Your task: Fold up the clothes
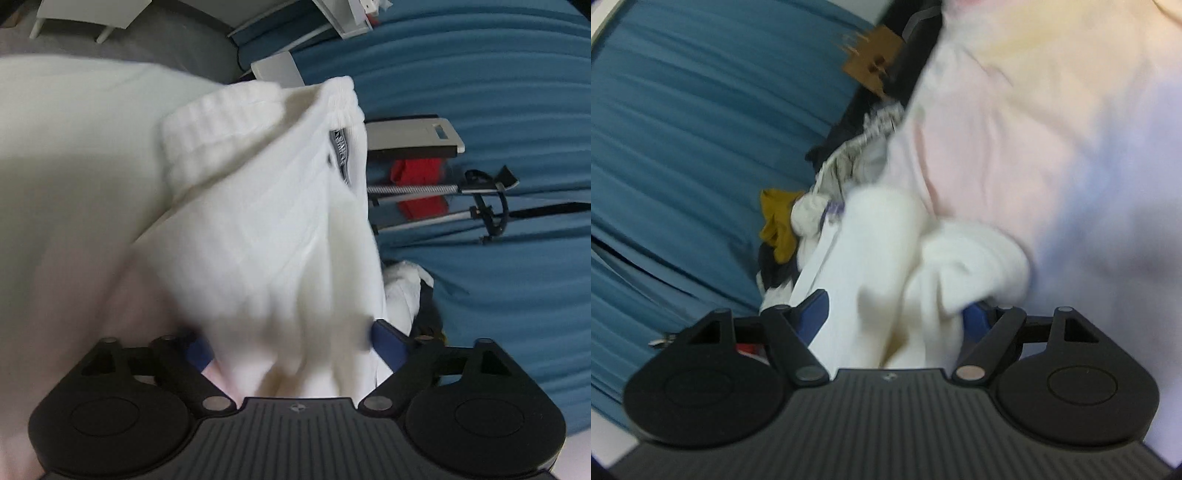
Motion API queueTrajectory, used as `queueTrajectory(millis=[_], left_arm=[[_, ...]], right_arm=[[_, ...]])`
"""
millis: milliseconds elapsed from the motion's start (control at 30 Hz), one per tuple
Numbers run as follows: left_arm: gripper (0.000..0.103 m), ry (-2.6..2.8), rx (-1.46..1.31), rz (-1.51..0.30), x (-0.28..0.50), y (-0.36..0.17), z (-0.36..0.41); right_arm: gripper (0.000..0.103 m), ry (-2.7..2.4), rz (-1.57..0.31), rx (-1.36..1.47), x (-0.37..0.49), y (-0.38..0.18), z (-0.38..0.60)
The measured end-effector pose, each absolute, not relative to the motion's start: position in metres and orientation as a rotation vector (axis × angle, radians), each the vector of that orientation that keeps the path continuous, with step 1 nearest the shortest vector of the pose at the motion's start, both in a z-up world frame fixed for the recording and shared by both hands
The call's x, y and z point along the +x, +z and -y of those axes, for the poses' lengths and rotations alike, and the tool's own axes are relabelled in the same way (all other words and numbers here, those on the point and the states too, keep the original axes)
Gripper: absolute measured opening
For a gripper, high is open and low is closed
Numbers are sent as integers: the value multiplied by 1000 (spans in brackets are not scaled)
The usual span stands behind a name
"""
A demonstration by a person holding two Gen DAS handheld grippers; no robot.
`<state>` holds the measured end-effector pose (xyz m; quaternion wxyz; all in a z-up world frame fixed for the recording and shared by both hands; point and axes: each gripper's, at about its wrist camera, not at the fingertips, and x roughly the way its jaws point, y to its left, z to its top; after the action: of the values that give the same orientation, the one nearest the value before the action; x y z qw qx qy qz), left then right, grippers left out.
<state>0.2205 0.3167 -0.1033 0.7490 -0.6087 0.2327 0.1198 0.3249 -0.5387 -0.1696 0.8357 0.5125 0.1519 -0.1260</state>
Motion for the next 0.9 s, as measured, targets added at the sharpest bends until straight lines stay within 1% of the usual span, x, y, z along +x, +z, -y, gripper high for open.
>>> queueTrajectory(millis=[33, 67, 100, 133, 167, 200, 267, 367, 433, 500, 633, 800, 900], left_arm=[[73, 280, -1327, -511, 226, -102, -321], [65, 301, -1324, -525, 232, -100, -325], [41, 321, -1320, -540, 237, -98, -330], [28, 321, -1318, -540, 239, -96, -333], [26, 313, -1297, -535, 239, -90, -336], [21, 306, -1269, -531, 235, -81, -336], [18, 291, -1213, -525, 227, -64, -336], [16, 261, -1119, -499, 209, -34, -335], [16, 252, -1111, -475, 197, -18, -339], [16, 244, -1106, -452, 185, -2, -343], [16, 239, -1072, -485, 133, 19, -357], [17, 242, -983, -545, 66, 25, -372], [18, 261, -929, -611, 31, 0, -375]], right_arm=[[58, -295, -334, 1034, 334, -166, 538], [37, -329, -358, 979, 342, -162, 537], [22, -350, -392, 932, 348, -159, 537], [20, -361, -414, 902, 351, -156, 537], [17, -365, -414, 897, 349, -153, 538], [15, -366, -405, 902, 343, -151, 539], [11, -364, -386, 918, 331, -145, 543], [9, -345, -340, 960, 304, -133, 547], [9, -343, -331, 972, 284, -129, 547], [9, -348, -347, 984, 265, -132, 547], [9, -347, -385, 1045, 222, -141, 545], [9, -370, -497, 1090, 175, -157, 540], [9, -380, -559, 1147, 155, -178, 541]])
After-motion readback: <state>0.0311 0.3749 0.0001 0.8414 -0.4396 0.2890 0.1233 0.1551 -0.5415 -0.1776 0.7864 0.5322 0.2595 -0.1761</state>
